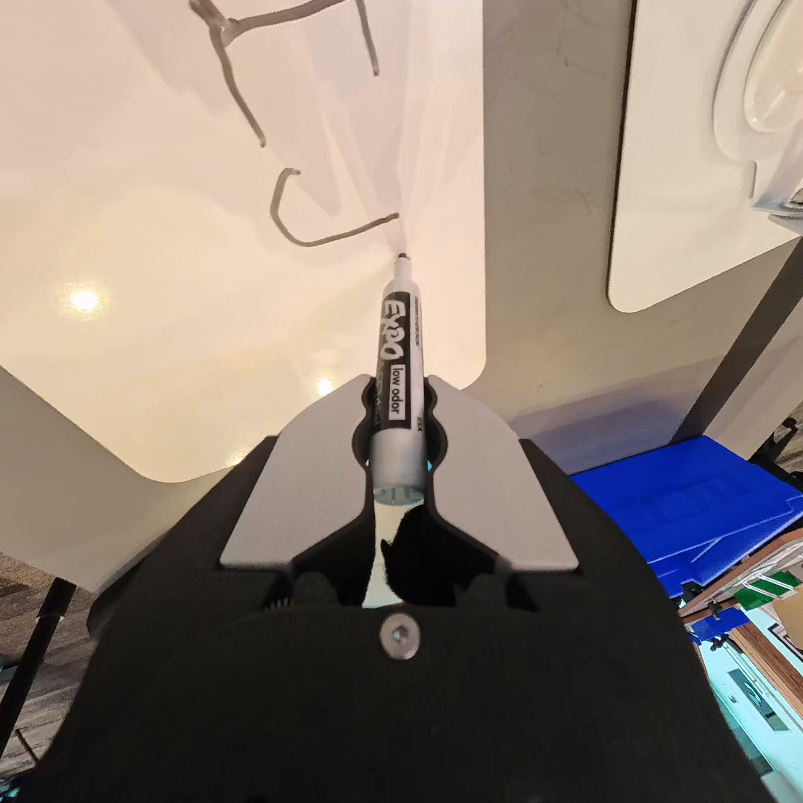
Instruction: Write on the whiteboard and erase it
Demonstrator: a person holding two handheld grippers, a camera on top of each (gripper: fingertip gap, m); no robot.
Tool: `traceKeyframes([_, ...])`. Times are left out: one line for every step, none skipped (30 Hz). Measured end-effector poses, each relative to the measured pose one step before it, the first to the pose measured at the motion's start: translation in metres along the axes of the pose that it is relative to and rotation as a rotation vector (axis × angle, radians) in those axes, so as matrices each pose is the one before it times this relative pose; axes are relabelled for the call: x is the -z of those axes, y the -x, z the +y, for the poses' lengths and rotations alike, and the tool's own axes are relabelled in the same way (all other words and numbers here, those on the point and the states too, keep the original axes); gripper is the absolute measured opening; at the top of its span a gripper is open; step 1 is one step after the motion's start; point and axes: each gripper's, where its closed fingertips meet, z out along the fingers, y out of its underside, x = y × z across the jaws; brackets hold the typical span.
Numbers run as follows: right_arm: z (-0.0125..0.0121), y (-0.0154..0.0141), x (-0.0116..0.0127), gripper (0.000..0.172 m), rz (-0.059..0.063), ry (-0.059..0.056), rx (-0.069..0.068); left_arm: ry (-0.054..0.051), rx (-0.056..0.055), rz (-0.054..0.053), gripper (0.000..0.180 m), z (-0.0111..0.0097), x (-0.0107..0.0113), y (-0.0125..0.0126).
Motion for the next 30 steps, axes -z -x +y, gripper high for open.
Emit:
traceKeyframes([0.00076,0.0018,0.00053,0.021,-0.0044,0.0035,0.0038,0.0,0.0001,0.0001,0.02,0.0,0.0,-0.00001])
traceKeyframes([0.00104,0.00234,0.00072,0.021,-0.0045,0.0047,0.0031,0.0,0.0002,0.0001,0.02,0.00001,0.00001,0.00007])
traceKeyframes([0.00132,0.00269,0.00065,0.021,-0.0038,0.0053,0.004,0.0,0.0001,0.0,0.02,-0.00008,-0.00006,0.00001])
traceKeyframes([0.00098,0.00299,0.00083,0.021,-0.0034,0.0028,0.0027,0.0,0.0,0.0,0.02,-0.00002,-0.00001,-0.0001])
traceKeyframes([0.0006,0.00336,0.00083,0.021,-0.0037,0.0004,0.0014,0.0,0.0,0.0001,0.02,0.0,0.0,-0.00001])
traceKeyframes([0.00063,0.00384,0.00095,0.021,-0.0038,0.0004,0.0022,0.0001,0.0002,0.0,0.02,-0.00006,-0.00005,0.0])
traceKeyframes([0.00101,0.00379,0.0008,0.021,-0.0026,0.0027,0.0026,0.0001,0.0001,0.0,0.02,-0.00005,0.00008,-0.00001])
traceKeyframes([0.00105,0.00396,0.00096,0.021,-0.0022,0.003,0.0021,0.0,0.0002,0.0001,0.02,0.0,0.0,-0.00002])
traceKeyframes([0.00098,0.00414,0.00093,0.021,-0.0034,0.0017,0.001,0.0003,0.0001,-0.0001,0.02,0.00003,0.00002,0.00001])
traceKeyframes([0.00101,0.00419,0.00087,0.021,-0.0042,0.0016,0.0,0.0005,-0.0002,-0.0001,0.02,-0.00003,-0.00004,-0.00005])
traceKeyframes([0.00146,0.00339,0.00065,0.021,-0.0007,0.0043,0.0004,0.0005,-0.0005,-0.0001,0.02,-0.00004,-0.00005,-0.00014])
traceKeyframes([0.00145,0.00341,0.00049,0.021,-0.002,0.0041,0.0011,0.0005,-0.0006,-0.0001,0.02,-0.00009,0.00004,-0.00003])
traceKeyframes([0.00079,0.00311,0.00066,0.021,-0.0026,0.0004,0.0003,0.0005,-0.0006,0.0,0.02,-0.00004,-0.00005,-0.00013])
traceKeyframes([0.00037,0.00274,0.00058,0.021,-0.0039,-0.0007,-0.0011,0.0005,-0.0004,-0.0002,0.02,-0.00003,-0.00004,-0.00003])
traceKeyframes([0.00032,0.00239,0.00059,0.021,-0.0047,-0.0009,0.0006,0.0003,-0.0002,-0.0002,0.02,-0.00005,-0.00005,-0.00004])
traceKeyframes([-0.00007,0.00087,0.00049,0.021,0.0015,-0.0028,-0.0011,0.0,0.0,0.0,0.02,0.00001,0.0,0.0])
traceKeyframes([-0.00075,-0.00076,0.00048,0.021,0.0064,-0.0078,-0.005,-0.0001,0.0,0.0,0.02,0.00001,0.00013,-0.00001])
traceKeyframes([-0.00041,-0.00066,0.00054,0.021,0.0005,-0.0068,-0.0066,0.0,-0.0001,-0.0001,0.02,0.0,0.0,0.00002])
traceKeyframes([-0.00012,-0.00199,0.00075,0.021,0.0071,-0.0046,-0.0035,0.0001,-0.0001,-0.0002,0.02,0.00002,0.00001,0.00003])
traceKeyframes([-0.00035,-0.00322,0.00117,0.021,0.0105,-0.0057,-0.006,0.0001,-0.0001,-0.0001,0.02,-0.00001,-0.00001,-0.00008])
traceKeyframes([-0.00066,-0.00411,0.00125,0.021,0.0132,-0.008,-0.0074,-0.0002,0.0001,0.0001,0.02,-0.00001,0.0,0.00008])
traceKeyframes([-0.00037,-0.00304,0.00087,0.021,0.0047,-0.0056,-0.0059,-0.0001,0.0001,0.0002,0.02,-0.00002,-0.00001,-0.00003])
traceKeyframes([0.00014,-0.00298,0.00015,0.021,0.0047,0.0003,-0.0017,-0.0001,0.0,0.0001,0.02,-0.00002,-0.00001,-0.00001])
traceKeyframes([0.00041,-0.00304,-0.00046,0.021,0.0047,0.0024,-0.0019,-0.0003,0.0002,0.0002,0.02,0.00006,0.00005,0.00004])
traceKeyframes([0.00029,-0.00218,-0.00074,0.021,0.0,0.0018,-0.0013,-0.0004,0.0003,0.0003,0.02,-0.00005,-0.00003,-0.00006])
traceKeyframes([-0.00059,-0.00199,-0.0011,0.021,0.0,-0.0032,-0.0005,-0.0004,0.0003,0.0003,0.02,0.00004,0.00004,0.00001])
traceKeyframes([-0.00092,-0.00146,-0.00116,0.021,-0.0013,-0.004,-0.0022,-0.0002,0.0003,0.0002,0.02,-0.00001,0.0,0.00006])
traceKeyframes([-0.00059,-0.00049,-0.00142,0.021,-0.0045,-0.0006,0.0006,0.0,0.0002,0.0001,0.02,0.0,0.0,-0.00002])
traceKeyframes([-0.00071,-0.00014,-0.00147,0.021,-0.0042,-0.0004,0.0012,-0.0001,0.0,0.0001,0.02,0.00013,-0.00003,-0.00003])
traceKeyframes([-0.00044,0.00035,-0.00146,0.021,-0.005,0.0012,0.0017,-0.0002,0.0002,0.0002,0.02,-0.00002,-0.00001,-0.00004])
